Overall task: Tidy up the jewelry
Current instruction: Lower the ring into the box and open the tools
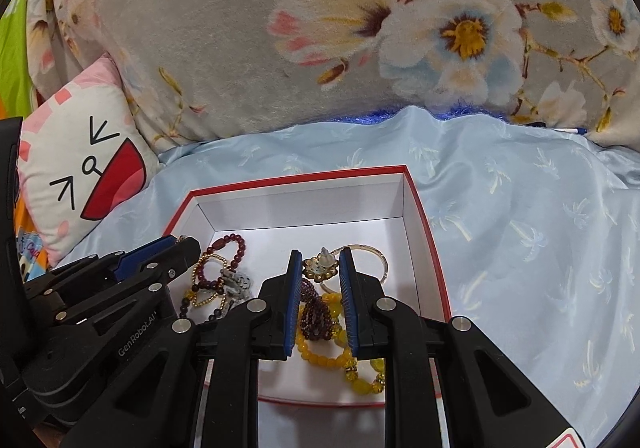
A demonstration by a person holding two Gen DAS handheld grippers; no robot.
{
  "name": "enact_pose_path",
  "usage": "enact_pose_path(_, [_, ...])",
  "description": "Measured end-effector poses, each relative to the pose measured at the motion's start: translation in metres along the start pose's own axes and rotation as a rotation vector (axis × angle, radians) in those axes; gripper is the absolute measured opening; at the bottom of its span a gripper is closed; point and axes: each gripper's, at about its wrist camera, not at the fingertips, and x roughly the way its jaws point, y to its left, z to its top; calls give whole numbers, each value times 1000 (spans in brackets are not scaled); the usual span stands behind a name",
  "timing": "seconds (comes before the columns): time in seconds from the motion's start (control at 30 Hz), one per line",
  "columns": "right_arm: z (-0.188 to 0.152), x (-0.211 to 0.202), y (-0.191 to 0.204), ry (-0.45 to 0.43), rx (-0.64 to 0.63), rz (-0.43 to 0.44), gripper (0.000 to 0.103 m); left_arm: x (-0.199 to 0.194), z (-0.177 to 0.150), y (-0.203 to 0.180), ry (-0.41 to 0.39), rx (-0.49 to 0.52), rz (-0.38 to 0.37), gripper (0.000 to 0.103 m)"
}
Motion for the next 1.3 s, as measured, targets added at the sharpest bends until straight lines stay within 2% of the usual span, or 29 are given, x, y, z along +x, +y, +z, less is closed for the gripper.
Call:
enact_pose_path(0.67, [0,29,1,29,-8,-24,19,27,-1,-4,23,11,-2,18])
enact_pose_path(0.7, [0,28,1,23,-6,-26,20,27,-1,-4,21,12,-2,19])
enact_pose_path(0.73, [0,28,1,24,-6,-26,20,27,-1,-5,17,14,3,22])
enact_pose_path(0.77, [0,27,1,23,-5,-25,21,27,-1,-5,16,14,7,31])
enact_pose_path(0.8, [0,27,1,22,-5,-27,22,27,-1,-5,13,13,8,33])
enact_pose_path(1.3, [-15,8,6,32,-19,-26,24,7,-16,-5,6,15,1,34])
